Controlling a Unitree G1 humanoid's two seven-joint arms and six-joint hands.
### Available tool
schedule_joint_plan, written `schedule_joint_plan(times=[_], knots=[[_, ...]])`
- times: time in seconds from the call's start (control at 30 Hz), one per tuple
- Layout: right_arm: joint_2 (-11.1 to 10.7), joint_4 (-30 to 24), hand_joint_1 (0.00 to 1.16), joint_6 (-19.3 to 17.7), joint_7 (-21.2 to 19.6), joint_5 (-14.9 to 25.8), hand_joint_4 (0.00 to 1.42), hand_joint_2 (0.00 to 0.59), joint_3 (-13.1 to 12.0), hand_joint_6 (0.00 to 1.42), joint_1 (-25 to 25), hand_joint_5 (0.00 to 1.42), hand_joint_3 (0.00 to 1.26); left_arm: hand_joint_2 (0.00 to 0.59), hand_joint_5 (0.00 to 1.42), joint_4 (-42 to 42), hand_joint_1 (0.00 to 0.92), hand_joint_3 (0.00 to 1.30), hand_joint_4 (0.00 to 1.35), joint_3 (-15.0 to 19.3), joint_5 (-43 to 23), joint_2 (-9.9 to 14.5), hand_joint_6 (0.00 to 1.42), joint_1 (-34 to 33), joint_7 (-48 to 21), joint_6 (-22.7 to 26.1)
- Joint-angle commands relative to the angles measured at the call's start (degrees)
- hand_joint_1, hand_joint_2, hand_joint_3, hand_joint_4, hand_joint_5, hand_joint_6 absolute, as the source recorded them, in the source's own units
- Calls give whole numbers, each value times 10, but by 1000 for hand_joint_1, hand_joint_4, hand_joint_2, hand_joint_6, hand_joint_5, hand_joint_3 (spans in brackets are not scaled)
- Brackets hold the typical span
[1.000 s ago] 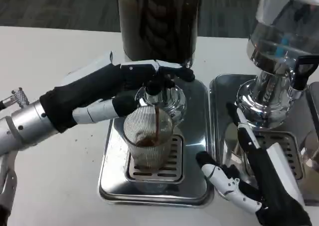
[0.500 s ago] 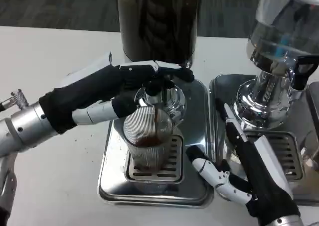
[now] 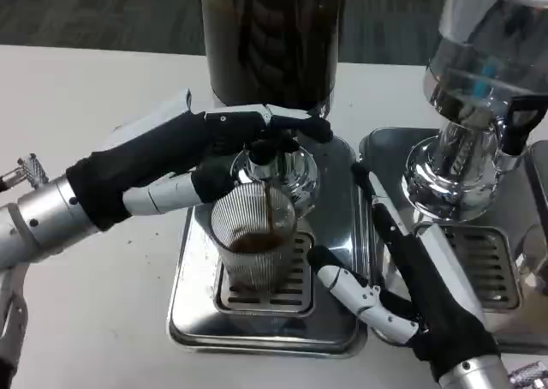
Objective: Grasp the cup under the faucet to collect the drink, then remove the cup.
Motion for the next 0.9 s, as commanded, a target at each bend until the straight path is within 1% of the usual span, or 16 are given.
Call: schedule_joint_plan(times=[0.03,0.07,0.13,0.2,0.57,0.9], knots=[[2,12,370,-5,-6,-6,0,236,7,0,-14,0,0,67,112,-1,0,300,183,-8,12,11,250,14,-14,-4],[0,13,358,-6,-5,-10,0,228,9,0,-18,0,0,67,114,-1,0,300,184,-8,11,12,250,13,-14,-4],[2,19,337,-5,-2,-2,0,233,10,0,-24,0,0,67,116,0,0,300,184,-8,11,12,251,13,-14,-4],[3,23,334,-4,-4,-4,0,233,11,0,-29,0,0,67,117,0,0,300,184,-9,11,12,252,13,-15,-3],[10,50,337,-4,-9,-2,0,241,17,0,-62,0,0,74,120,0,0,300,184,-9,15,13,254,11,-11,-9],[15,64,349,-11,-15,-1,0,242,23,0,-74,0,0,78,121,-5,0,300,185,-6,11,18,254,16,-8,-6]])
